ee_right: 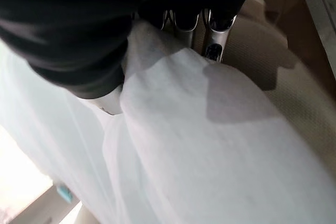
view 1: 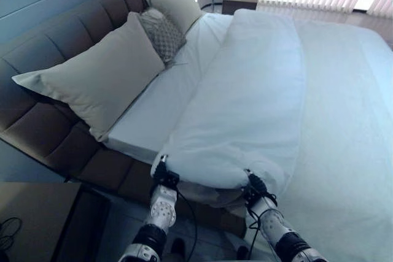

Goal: Make the bed

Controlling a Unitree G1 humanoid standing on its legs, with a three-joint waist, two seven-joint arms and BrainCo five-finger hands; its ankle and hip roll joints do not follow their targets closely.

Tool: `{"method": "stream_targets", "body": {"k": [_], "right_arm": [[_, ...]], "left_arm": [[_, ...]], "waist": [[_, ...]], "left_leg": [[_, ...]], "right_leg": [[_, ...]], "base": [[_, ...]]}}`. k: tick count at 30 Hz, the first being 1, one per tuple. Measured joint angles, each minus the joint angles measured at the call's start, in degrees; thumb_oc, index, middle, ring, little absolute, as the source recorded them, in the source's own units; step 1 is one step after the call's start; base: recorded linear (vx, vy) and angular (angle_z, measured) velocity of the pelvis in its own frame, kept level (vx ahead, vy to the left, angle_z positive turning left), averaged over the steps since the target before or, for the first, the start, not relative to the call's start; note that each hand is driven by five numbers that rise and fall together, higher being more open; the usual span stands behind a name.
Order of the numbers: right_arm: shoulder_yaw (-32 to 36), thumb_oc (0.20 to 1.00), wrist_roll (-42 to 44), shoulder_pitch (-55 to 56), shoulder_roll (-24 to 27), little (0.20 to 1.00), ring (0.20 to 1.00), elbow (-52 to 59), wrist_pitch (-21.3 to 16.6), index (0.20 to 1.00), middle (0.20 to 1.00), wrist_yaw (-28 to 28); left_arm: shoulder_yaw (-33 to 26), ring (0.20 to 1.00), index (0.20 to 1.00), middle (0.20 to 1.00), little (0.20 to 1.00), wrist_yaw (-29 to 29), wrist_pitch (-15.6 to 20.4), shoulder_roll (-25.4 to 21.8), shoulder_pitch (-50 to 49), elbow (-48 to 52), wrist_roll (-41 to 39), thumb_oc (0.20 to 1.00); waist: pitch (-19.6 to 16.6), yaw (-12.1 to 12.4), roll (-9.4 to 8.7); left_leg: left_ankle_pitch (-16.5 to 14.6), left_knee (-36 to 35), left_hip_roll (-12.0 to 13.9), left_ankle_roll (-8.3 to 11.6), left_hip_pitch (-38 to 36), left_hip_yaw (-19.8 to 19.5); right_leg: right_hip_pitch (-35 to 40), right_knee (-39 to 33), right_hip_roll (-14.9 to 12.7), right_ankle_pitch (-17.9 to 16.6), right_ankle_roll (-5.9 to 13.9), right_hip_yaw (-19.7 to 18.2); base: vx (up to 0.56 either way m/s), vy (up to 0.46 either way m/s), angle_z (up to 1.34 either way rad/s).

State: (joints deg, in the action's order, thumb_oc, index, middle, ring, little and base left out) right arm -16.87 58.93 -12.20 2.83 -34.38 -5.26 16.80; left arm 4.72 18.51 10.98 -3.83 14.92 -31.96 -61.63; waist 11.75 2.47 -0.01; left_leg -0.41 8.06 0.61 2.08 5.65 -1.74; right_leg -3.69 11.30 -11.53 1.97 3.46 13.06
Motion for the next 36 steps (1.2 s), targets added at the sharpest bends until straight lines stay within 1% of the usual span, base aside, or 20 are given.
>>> {"method": "stream_targets", "body": {"k": [3,4,7,9,13,14,15,16,17,18,19,20,22,25,27,32,33,34,35,36], "right_arm": [[-0.20,0.200,-1.29,-0.22,0.29,0.200,0.200,8.54,-0.30,0.200,0.200,-0.51],[-0.50,0.200,-2.59,-0.14,1.09,0.200,0.200,15.50,-0.50,0.200,0.200,-1.17],[-0.41,0.200,-6.12,-0.43,2.16,0.200,0.200,20.08,-2.84,0.200,0.200,-3.97],[-0.29,0.200,-8.38,0.44,2.97,0.200,0.200,20.84,-3.71,0.200,0.200,-5.79],[0.15,0.200,-10.22,5.91,3.41,0.200,0.200,20.07,-4.26,0.200,0.200,-7.30],[-0.06,0.200,-11.40,8.17,3.81,0.200,0.200,18.91,-4.48,0.200,0.200,-7.98],[-0.11,0.200,-11.97,9.55,4.20,0.200,0.200,16.52,-4.77,0.200,0.200,-8.33],[-0.24,0.200,-12.10,9.30,4.69,0.200,0.200,15.47,-4.42,0.200,0.200,-8.24],[-1.75,0.200,-12.85,9.62,6.05,0.200,0.200,10.82,-4.42,0.200,0.200,-8.19],[-2.98,0.200,-13.61,7.77,7.12,0.200,0.200,6.13,-2.57,0.200,0.200,-8.19],[-3.26,0.200,-13.62,8.06,7.33,0.200,0.200,4.98,-1.68,0.200,0.200,-8.13],[-4.41,0.200,-15.99,7.22,7.45,0.200,0.200,0.95,-0.84,0.200,0.200,-8.19],[-4.41,0.200,-18.97,5.85,7.63,0.200,0.200,-0.17,0.25,0.200,0.200,-7.89],[-4.72,0.200,-25.26,0.26,7.86,0.200,0.200,-5.02,0.68,0.200,0.200,-7.68],[-5.52,0.200,-26.89,-2.76,7.95,0.200,0.200,-9.16,1.13,0.200,0.200,-7.55],[-8.98,0.200,-32.84,-10.92,6.02,0.200,0.200,-18.02,2.27,0.200,0.200,-7.38],[-10.26,0.495,-34.31,-13.29,5.53,0.495,0.495,-20.40,2.38,0.495,0.495,-7.37],[-11.06,1.000,-35.43,-14.94,4.90,1.000,1.000,-22.08,2.85,1.000,1.000,-7.43],[-11.09,1.000,-36.19,-15.43,4.48,1.000,1.000,-22.85,3.01,1.000,1.000,-7.46],[-11.10,1.000,-36.95,-16.02,4.03,1.000,1.000,-23.86,3.23,1.000,1.000,-7.48]], "left_arm": [[-1.65,0.200,0.200,0.200,0.200,0.60,-0.19,-1.98,-0.44,6.74,0.23,0.200],[-3.59,0.200,0.200,0.200,0.200,0.71,-0.17,-1.95,-1.89,11.71,0.28,0.200],[-4.64,0.200,0.200,0.200,0.200,0.10,0.58,-0.88,-3.19,14.20,1.42,0.200],[-4.72,0.200,0.200,0.200,0.200,-0.85,0.89,0.20,-4.34,15.01,1.40,0.200],[-4.83,0.200,0.200,0.200,0.200,-1.70,1.13,3.33,-8.13,13.93,0.48,0.200],[-4.53,0.200,0.200,0.200,0.200,-2.52,1.14,4.07,-9.41,12.45,0.04,0.200],[-4.12,0.200,0.200,0.200,0.200,-3.41,1.16,4.97,-9.34,9.94,0.04,0.200],[-3.71,0.200,0.200,0.200,0.200,-3.39,1.07,5.36,-8.67,9.28,-0.06,0.200],[-3.10,0.200,0.200,0.200,0.200,-3.84,1.00,5.67,-9.25,7.10,-0.16,0.200],[-2.56,0.200,0.200,0.200,0.200,-3.97,0.62,5.74,-8.47,4.62,-0.18,0.200],[-2.54,0.200,0.200,0.200,0.200,-3.96,0.39,6.14,-8.35,4.01,-0.19,0.200],[-2.00,0.200,0.200,0.200,0.200,-4.03,0.16,6.10,-7.86,1.83,-0.16,0.200],[-1.93,0.200,0.200,0.200,0.200,-4.15,0.07,6.12,-6.73,0.65,0.11,0.200],[-1.72,0.200,0.200,0.200,0.200,-4.89,0.13,5.43,-3.36,-2.69,0.93,0.200],[-1.39,0.200,0.200,0.200,0.200,-4.89,0.12,5.08,-0.63,-6.69,2.83,0.200],[-1.36,0.200,0.200,0.200,0.200,-4.35,0.21,1.35,4.27,-14.89,9.81,0.200],[-0.93,0.200,0.200,0.200,0.200,-4.30,0.26,0.10,6.13,-18.05,11.60,0.200],[-0.93,0.200,0.200,0.200,0.200,-4.21,0.16,-0.94,7.56,-20.16,12.16,0.200],[-0.94,0.200,0.200,0.200,0.200,-4.03,0.09,-1.44,7.86,-20.55,13.18,0.200],[-0.94,0.235,0.235,0.235,0.235,-3.88,0.02,-1.83,8.18,-20.97,13.88,0.235]], "waist": [[-0.10,0.29,-0.86],[-0.01,0.60,-1.07],[-0.06,1.31,-1.22],[-0.13,1.14,-1.33],[0.01,0.63,-1.11],[0.46,-0.22,-0.41],[1.06,-0.10,-0.14],[1.60,-0.07,-0.36],[3.67,0.21,0.61],[5.82,0.54,1.40],[6.26,0.37,2.00],[6.48,-0.03,2.99],[7.18,-0.05,3.97],[8.45,0.53,3.96],[9.05,1.31,4.37],[10.26,1.81,3.86],[10.86,1.88,3.78],[10.94,1.98,3.70],[10.98,1.98,3.66],[11.01,2.08,3.60]], "left_leg": [[0.09,-0.61,-0.92,-0.72,-0.02,1.00],[0.23,-1.25,-0.82,-0.87,-0.45,1.98],[0.11,-2.20,-0.67,-0.45,-2.18,2.99],[0.37,-2.48,0.28,0.21,-2.43,2.96],[1.51,-3.25,1.76,1.45,-1.93,2.09],[1.75,-2.16,1.88,1.76,-0.90,1.44],[1.76,1.92,1.74,1.83,2.50,1.48],[1.76,3.67,1.77,1.93,3.84,1.53],[1.72,6.68,1.83,2.59,6.04,-0.59],[2.57,7.58,1.91,4.41,6.98,-4.70],[2.93,6.40,2.16,4.95,6.94,-5.29],[3.24,3.35,3.58,5.43,6.95,-5.55],[3.06,0.41,5.18,5.47,8.59,-4.41],[5.35,-3.10,5.54,5.61,11.39,-4.06],[5.57,-3.67,5.52,5.51,12.08,-3.90],[5.68,-4.80,5.14,5.15,12.32,-1.82],[5.60,-4.76,4.97,5.02,12.29,-1.55],[5.38,-4.80,4.98,4.68,12.27,-1.37],[5.34,-4.81,4.92,4.65,12.22,-1.33],[5.33,-4.81,4.88,4.64,12.11,-1.21]], "right_leg": [[0.63,-1.99,-0.45,-0.86,0.16,1.05],[0.69,-2.88,-0.65,-1.72,1.34,3.22],[2.56,-4.56,-0.01,-1.94,2.82,4.38],[2.75,-4.65,1.14,-1.29,2.37,4.46],[3.71,-5.59,4.16,0.13,1.21,1.50],[3.43,-5.19,4.94,1.21,1.05,-0.38],[1.65,-3.52,5.23,2.49,0.73,-1.29],[1.42,-3.19,5.19,2.76,0.43,-1.29],[-0.19,-1.69,5.62,3.06,-0.45,-1.31],[-1.11,-0.18,5.89,3.69,-0.71,-1.72],[-1.91,0.15,6.18,3.74,-0.84,-1.75],[-3.95,1.19,6.78,4.00,-1.33,-1.72],[-7.79,3.04,7.83,4.25,-2.24,-1.15],[-12.96,3.82,8.50,3.37,-2.90,-1.16],[-13.80,3.40,8.45,3.05,-2.86,-1.32],[-14.02,0.17,8.43,1.09,-2.40,-3.21],[-13.75,-0.48,8.33,0.85,-2.23,-3.55],[-13.61,-0.91,8.37,0.76,-2.16,-3.74],[-13.33,-1.39,8.27,0.66,-2.09,-3.80],[-13.02,-1.82,8.22,0.53,-2.06,-3.85]], "base": [[0.02,0.248,-0.13],[0.04,0.131,-0.37],[0.03,0.093,-0.30],[-0.03,0.046,0.14],[-0.10,0.001,0.35],[-0.36,-0.014,0.41],[-0.37,0.006,0.48],[-0.19,0.012,0.35],[-0.09,0.009,0.06],[-0.04,0.009,-0.07],[-0.04,0.038,-0.17],[-0.03,0.059,-0.11],[-0.10,0.065,-0.05],[-0.03,0.114,-0.09],[0.04,0.163,-0.05],[0.04,0.144,-0.17],[0.04,0.090,-0.10],[0.04,0.090,-0.06],[0.04,0.074,-0.02],[0.02,0.048,0.00]]}}
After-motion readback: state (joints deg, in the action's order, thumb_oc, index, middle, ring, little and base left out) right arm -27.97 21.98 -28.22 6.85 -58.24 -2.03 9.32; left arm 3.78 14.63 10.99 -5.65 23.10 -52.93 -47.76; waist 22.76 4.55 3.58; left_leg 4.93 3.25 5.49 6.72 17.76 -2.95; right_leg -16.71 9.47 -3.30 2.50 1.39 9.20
